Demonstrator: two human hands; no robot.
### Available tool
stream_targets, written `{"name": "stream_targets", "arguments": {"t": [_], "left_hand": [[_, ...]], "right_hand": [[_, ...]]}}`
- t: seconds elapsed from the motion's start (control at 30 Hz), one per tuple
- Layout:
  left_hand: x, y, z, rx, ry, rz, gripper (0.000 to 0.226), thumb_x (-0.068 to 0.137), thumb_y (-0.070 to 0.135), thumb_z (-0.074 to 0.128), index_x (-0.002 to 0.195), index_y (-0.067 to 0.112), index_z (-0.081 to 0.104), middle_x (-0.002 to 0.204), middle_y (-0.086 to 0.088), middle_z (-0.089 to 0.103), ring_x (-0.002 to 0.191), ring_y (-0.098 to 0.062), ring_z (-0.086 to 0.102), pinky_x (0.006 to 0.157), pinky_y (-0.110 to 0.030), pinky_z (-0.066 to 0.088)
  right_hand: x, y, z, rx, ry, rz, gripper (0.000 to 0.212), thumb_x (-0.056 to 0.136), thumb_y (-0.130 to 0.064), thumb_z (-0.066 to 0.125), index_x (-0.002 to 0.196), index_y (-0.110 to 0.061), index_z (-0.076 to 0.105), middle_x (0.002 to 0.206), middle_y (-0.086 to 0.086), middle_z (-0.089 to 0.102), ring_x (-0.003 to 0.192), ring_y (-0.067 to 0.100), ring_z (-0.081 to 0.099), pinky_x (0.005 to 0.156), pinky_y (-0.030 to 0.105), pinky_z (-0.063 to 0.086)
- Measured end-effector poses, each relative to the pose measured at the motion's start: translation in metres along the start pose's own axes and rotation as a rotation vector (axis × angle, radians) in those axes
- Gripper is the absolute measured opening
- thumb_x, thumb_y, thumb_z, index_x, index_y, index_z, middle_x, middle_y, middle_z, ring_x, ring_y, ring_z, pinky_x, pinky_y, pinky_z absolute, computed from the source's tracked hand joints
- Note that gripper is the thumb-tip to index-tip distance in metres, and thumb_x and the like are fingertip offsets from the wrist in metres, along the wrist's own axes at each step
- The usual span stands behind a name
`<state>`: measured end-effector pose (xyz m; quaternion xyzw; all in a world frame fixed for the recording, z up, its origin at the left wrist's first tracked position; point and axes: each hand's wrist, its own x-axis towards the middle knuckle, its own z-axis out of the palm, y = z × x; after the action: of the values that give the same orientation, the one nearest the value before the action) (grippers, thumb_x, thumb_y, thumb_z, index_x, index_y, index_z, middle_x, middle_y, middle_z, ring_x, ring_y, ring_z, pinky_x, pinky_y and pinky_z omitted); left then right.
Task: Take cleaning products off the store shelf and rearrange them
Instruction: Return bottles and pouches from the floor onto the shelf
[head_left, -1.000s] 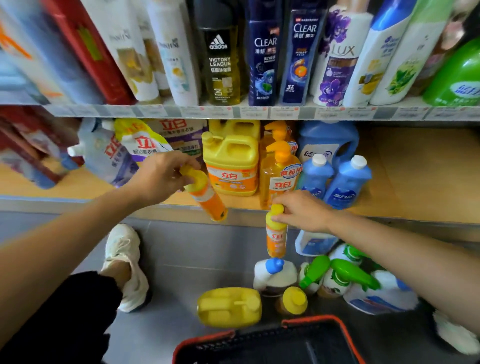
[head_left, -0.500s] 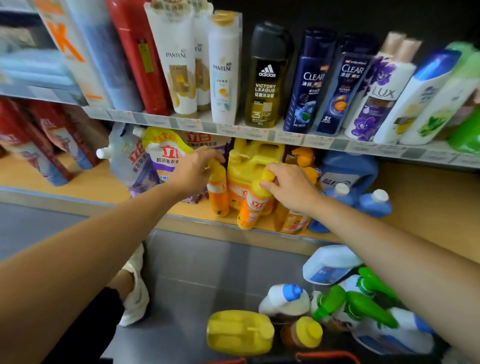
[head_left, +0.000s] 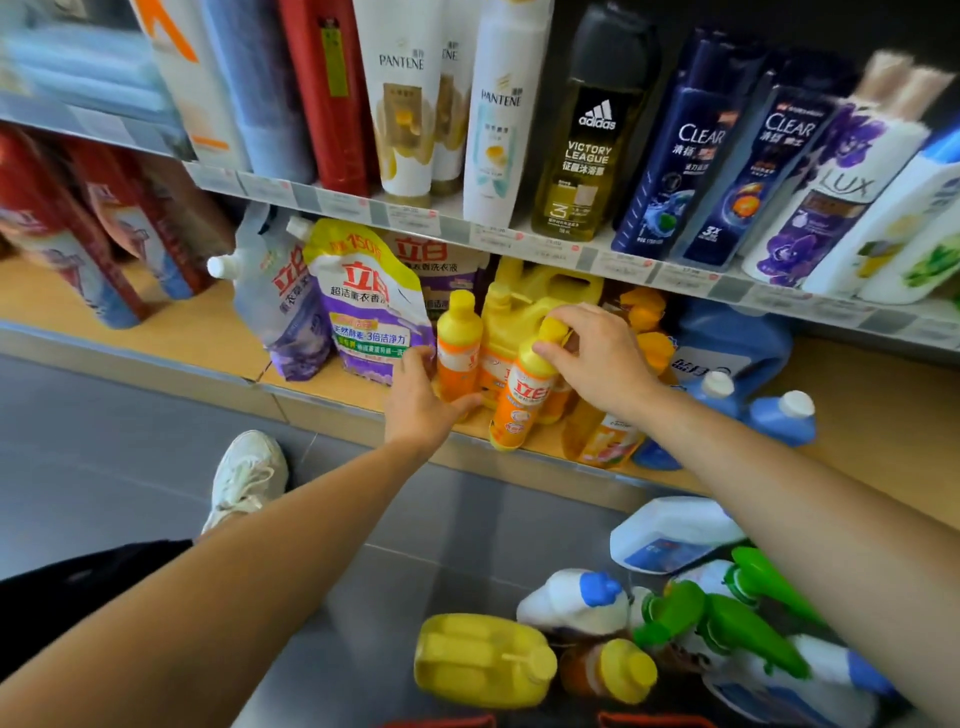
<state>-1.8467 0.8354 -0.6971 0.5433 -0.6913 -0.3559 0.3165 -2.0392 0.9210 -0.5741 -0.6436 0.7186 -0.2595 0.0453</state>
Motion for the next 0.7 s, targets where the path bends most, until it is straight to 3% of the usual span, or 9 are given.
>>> {"name": "stream_targets", "arguments": {"t": [0.13,0.23,0.33,0.47,0.53,0.63,0.7], "left_hand": [[0.007,-0.003,0.019,-0.056,0.049,-0.091,0.074,0.069,0.038,0.092,0.123,0.018,0.046,0.121,-0.003,0.055,0.111,-0.021,0.056,0.094,-0.043,0.054],[0.014,-0.015,0.027,-0.129,0.069,-0.075,0.058,0.078,0.032,0.086,0.12,0.021,0.048,0.116,0.002,0.06,0.11,-0.02,0.06,0.091,-0.038,0.054],[0.028,-0.025,0.021,-0.238,0.021,-0.023,0.048,0.087,0.031,0.079,0.126,0.021,0.053,0.122,0.0,0.066,0.113,-0.019,0.063,0.097,-0.045,0.055],[0.038,-0.035,0.017,-0.099,0.025,0.018,0.063,0.086,0.039,0.078,0.142,0.023,0.052,0.131,-0.005,0.053,0.112,-0.02,0.06,0.1,-0.041,0.053],[0.035,-0.038,0.021,-0.147,0.011,-0.004,0.065,0.081,0.035,0.083,0.136,0.022,0.052,0.122,0.0,0.06,0.105,-0.017,0.064,0.094,-0.04,0.057],[0.042,-0.039,0.027,-0.138,0.027,0.011,0.047,0.081,0.03,0.084,0.121,0.022,0.059,0.108,0.011,0.067,0.095,-0.009,0.064,0.089,-0.037,0.058],[0.054,-0.037,0.028,-0.095,0.044,0.015,0.037,0.084,0.032,0.082,0.113,0.021,0.062,0.103,0.009,0.069,0.09,-0.011,0.065,0.085,-0.035,0.057]], "right_hand": [[0.002,-0.001,0.0,0.009,-0.012,-0.011,0.02,0.093,-0.029,0.069,0.107,-0.015,0.068,0.098,-0.002,0.062,0.091,0.019,0.058,0.082,0.035,0.048],[0.004,-0.001,0.0,0.008,-0.033,-0.025,0.02,0.094,-0.026,0.067,0.109,-0.014,0.067,0.102,0.0,0.063,0.094,0.019,0.058,0.084,0.039,0.049],[0.007,-0.004,0.001,0.001,-0.04,-0.015,0.023,0.095,-0.025,0.067,0.113,-0.011,0.067,0.109,0.006,0.067,0.1,0.024,0.06,0.089,0.043,0.048],[0.01,-0.009,0.003,0.004,-0.051,-0.018,0.022,0.095,-0.025,0.066,0.11,-0.01,0.068,0.108,0.007,0.068,0.101,0.025,0.06,0.09,0.046,0.048],[0.011,-0.009,0.004,0.012,-0.051,-0.016,0.021,0.095,-0.025,0.066,0.11,-0.011,0.068,0.109,0.006,0.068,0.102,0.025,0.06,0.091,0.046,0.048],[0.009,-0.006,0.008,0.014,-0.016,-0.015,0.024,0.096,-0.026,0.065,0.115,-0.012,0.067,0.113,0.006,0.067,0.106,0.023,0.06,0.09,0.037,0.046],[0.009,-0.004,0.011,0.014,0.004,-0.018,0.025,0.096,-0.027,0.064,0.116,-0.012,0.066,0.113,0.004,0.067,0.105,0.021,0.06,0.087,0.03,0.042]]}}
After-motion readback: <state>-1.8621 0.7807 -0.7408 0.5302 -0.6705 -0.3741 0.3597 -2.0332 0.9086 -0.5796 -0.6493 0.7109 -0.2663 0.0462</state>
